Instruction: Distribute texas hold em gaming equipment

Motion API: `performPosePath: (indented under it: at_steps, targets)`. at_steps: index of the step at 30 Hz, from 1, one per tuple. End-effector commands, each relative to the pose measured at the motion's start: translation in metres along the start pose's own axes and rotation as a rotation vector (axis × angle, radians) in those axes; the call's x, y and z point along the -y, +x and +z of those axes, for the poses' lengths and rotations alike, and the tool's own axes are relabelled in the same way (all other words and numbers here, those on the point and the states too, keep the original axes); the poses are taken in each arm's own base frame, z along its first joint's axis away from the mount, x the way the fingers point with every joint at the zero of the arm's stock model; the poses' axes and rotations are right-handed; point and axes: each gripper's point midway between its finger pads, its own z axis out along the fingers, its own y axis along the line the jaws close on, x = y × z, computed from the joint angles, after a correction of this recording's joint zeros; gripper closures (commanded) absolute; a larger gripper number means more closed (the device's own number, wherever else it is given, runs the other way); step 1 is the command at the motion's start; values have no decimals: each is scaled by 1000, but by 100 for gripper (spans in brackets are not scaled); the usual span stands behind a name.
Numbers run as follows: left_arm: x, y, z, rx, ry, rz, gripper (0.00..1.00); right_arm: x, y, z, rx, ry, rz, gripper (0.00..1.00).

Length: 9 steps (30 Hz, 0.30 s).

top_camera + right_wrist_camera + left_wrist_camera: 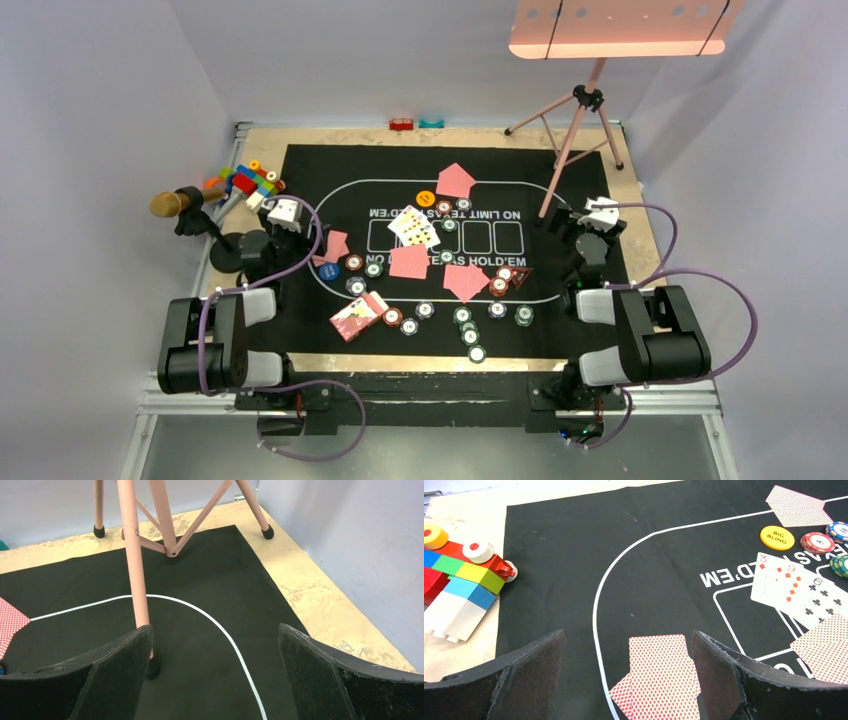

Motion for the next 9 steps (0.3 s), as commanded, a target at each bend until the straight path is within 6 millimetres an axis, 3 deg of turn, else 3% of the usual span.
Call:
performPosePath:
  at_steps: [1,9]
  targets:
    - [2,-19,3,70,21,37,0,-5,-29,4,97,-16,42,2]
    - [1,-19,4,64,10,40,0,-5,-29,4,95,-16,43,2]
